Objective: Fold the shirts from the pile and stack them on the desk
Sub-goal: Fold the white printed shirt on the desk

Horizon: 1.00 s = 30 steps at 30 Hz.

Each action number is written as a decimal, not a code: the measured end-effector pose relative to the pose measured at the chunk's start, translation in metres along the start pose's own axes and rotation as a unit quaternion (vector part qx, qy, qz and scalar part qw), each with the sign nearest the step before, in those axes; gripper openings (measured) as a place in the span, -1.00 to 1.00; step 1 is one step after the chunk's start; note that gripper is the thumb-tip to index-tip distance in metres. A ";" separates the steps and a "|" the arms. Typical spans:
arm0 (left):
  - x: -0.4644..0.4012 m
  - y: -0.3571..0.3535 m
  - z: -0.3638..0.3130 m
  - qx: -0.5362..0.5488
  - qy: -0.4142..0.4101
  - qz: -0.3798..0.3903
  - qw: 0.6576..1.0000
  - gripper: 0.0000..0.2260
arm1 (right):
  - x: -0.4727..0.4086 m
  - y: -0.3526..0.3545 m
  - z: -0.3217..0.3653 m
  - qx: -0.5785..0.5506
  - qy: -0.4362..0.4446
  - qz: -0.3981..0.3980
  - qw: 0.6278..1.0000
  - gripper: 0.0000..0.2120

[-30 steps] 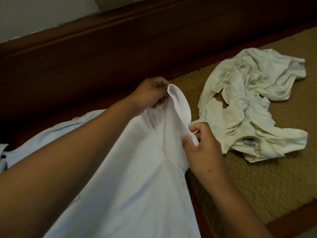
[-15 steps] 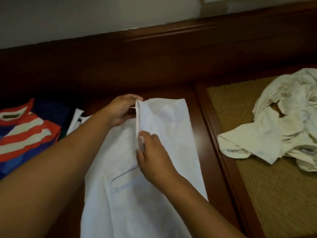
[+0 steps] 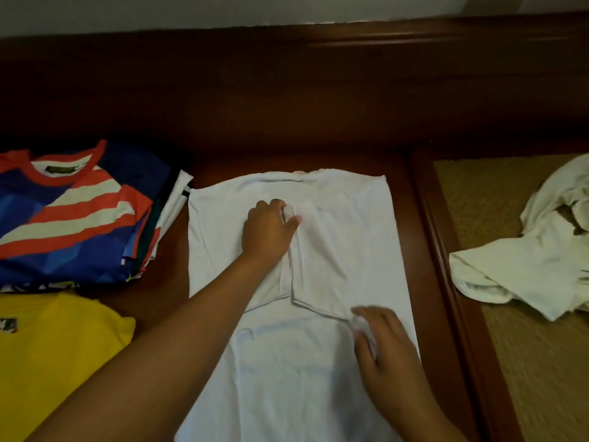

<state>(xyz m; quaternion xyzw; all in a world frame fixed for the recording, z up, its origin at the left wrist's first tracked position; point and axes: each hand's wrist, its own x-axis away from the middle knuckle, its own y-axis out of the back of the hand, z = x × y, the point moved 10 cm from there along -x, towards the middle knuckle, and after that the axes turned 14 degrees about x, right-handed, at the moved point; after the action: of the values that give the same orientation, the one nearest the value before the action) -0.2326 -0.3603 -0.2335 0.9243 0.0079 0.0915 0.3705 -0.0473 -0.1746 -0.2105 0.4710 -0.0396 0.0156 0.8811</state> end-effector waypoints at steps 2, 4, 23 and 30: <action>-0.002 -0.005 -0.007 -0.009 -0.011 0.000 1.000 -0.68 | -0.040 0.020 0.003 0.016 0.016 -0.032 0.999 -0.69; -0.005 -0.003 -0.009 0.045 0.002 -0.010 0.999 -0.76 | -0.093 0.034 0.005 0.038 0.024 -0.046 0.998 -0.71; 0.028 0.021 0.010 0.229 0.102 -0.080 0.965 -0.60 | -0.174 0.045 -0.033 0.155 -0.007 -0.037 0.987 -0.60; 0.084 -0.010 0.018 0.204 0.145 -0.017 0.968 -0.53 | -0.042 -0.019 -0.016 0.185 0.046 0.008 0.982 -0.61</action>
<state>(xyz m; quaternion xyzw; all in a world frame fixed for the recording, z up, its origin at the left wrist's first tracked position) -0.1465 -0.3589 -0.2395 0.9570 0.0954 0.2148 0.1700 -0.0869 -0.1716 -0.2387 0.6242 0.0005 0.0516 0.7795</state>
